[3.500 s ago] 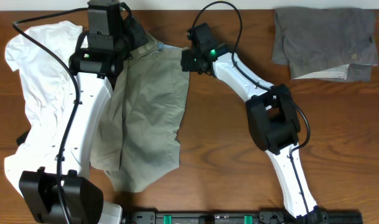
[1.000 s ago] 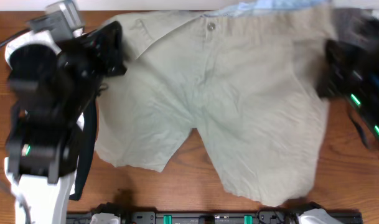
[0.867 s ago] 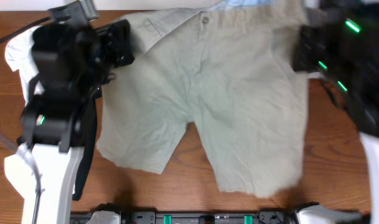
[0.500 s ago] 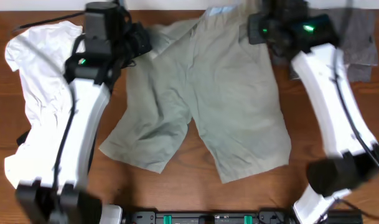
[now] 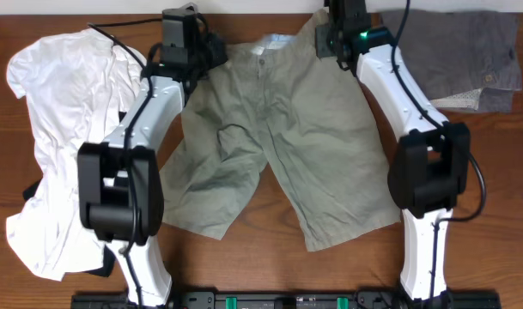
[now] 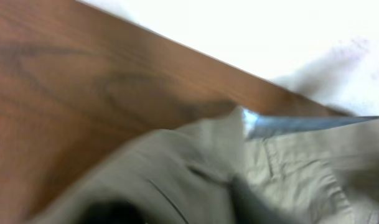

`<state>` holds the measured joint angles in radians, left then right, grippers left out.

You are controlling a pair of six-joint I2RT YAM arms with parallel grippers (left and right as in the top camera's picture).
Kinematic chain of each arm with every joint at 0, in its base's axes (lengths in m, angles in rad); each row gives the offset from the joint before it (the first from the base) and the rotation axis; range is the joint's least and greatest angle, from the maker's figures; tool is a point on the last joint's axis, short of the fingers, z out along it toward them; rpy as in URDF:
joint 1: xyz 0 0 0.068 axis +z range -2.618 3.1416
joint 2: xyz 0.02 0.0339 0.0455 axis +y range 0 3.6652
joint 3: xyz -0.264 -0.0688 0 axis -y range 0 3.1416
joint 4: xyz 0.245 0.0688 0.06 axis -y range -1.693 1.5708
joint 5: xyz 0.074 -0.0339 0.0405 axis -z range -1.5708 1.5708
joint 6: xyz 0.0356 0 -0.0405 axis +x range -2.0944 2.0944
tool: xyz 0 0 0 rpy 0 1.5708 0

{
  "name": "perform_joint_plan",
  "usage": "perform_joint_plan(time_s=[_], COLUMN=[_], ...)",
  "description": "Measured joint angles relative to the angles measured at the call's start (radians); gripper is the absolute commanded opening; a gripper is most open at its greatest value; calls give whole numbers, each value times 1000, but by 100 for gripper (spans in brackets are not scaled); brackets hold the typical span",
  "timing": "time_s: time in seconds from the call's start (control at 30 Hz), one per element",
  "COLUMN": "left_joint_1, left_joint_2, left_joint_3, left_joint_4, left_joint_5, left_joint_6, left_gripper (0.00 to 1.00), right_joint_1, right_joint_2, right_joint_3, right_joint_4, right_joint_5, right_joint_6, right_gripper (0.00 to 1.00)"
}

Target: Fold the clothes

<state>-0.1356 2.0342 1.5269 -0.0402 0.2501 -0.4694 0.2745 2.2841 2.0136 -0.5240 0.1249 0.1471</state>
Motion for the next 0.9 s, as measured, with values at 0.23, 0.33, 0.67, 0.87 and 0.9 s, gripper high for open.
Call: perform_joint_plan(time_s=[0.23,0.33,0.67,0.87,0.9], left_joint_1=[10,31,91,86,87], left_joint_2=[34,19,-204,-280,-274], left_joint_3=[0,0,1,11,11], left_joint_4=[63,-3,-506,-805,-849], left_joint_5=[-18,-18,-29,-27,-34], left_joint_6=[72,87,155,232,240], left_gripper=[98,98,98,98,98], right_joint_1=[-16,-29,-35,-35,-35], right_joint_2=[30,26,-160,-258,-257], right_joint_3=[0,0,-2,3,2], right_joint_4=[47,6,-346,-577,-595], right_joint_5=[8,6,-149,-204,-208], right_joint_6=[1,2,-24,-35,-37], right_gripper=[73,85,99,97,96])
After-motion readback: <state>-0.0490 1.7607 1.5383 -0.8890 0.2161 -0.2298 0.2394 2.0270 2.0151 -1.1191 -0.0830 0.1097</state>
